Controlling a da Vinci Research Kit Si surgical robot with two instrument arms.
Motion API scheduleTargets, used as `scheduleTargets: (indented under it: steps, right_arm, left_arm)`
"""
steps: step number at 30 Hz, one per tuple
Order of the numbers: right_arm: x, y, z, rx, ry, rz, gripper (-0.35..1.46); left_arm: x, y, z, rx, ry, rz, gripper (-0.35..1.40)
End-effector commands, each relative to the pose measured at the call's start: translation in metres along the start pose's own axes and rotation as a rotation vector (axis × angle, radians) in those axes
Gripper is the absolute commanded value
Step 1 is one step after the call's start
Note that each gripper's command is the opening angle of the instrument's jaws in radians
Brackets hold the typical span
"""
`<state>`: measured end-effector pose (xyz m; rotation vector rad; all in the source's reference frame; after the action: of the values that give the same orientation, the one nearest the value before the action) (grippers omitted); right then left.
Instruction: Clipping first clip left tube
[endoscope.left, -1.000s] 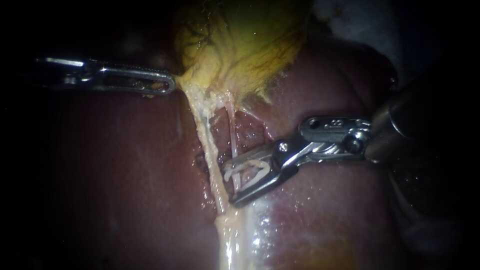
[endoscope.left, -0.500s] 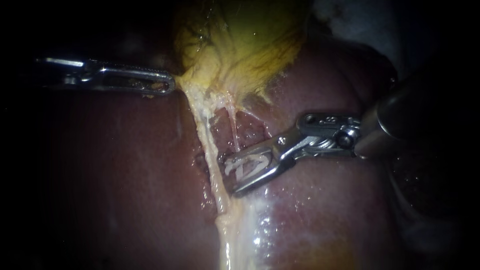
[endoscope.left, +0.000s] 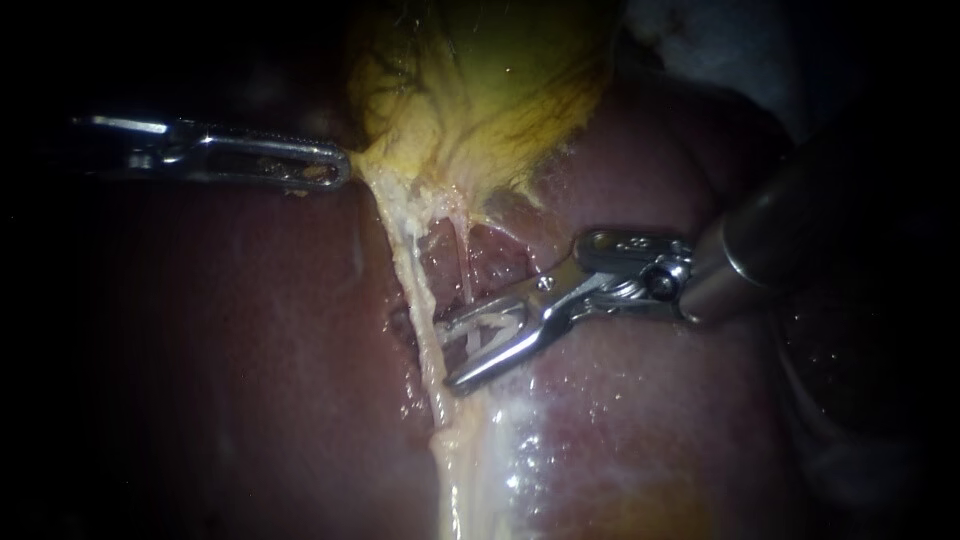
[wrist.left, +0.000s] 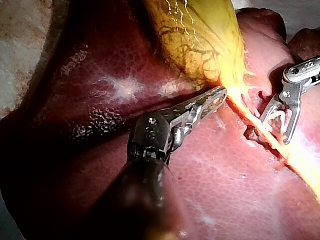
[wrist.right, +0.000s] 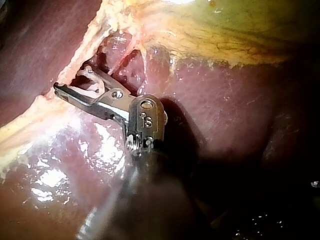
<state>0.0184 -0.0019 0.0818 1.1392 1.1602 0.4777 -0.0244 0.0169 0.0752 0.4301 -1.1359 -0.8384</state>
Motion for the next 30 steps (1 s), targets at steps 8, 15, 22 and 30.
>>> scheduleTargets:
  steps: [8, 15, 22, 30]
  right_arm:
    - [0.0003, -0.0005, 0.0015, 0.068, 0.055, -0.004, 0.49]
    - [0.0005, -0.0014, 0.0032, 0.135, 0.078, -0.010, 0.49]
    - [0.0004, -0.0024, 0.0041, 0.170, 0.073, -0.013, 0.49]
    - [0.0001, -0.0041, 0.0053, 0.218, 0.048, -0.035, 0.49]
  left_arm:
    - [0.0000, 0.0000, -0.0001, 0.001, 0.000, 0.000, -0.35]
    - [0.0000, 0.0000, -0.0002, 0.002, 0.000, 0.000, -0.35]
    - [0.0000, 0.0000, -0.0002, 0.002, 0.000, 0.000, -0.35]
    - [0.0000, 0.0000, -0.0002, 0.002, 0.000, 0.000, -0.35]
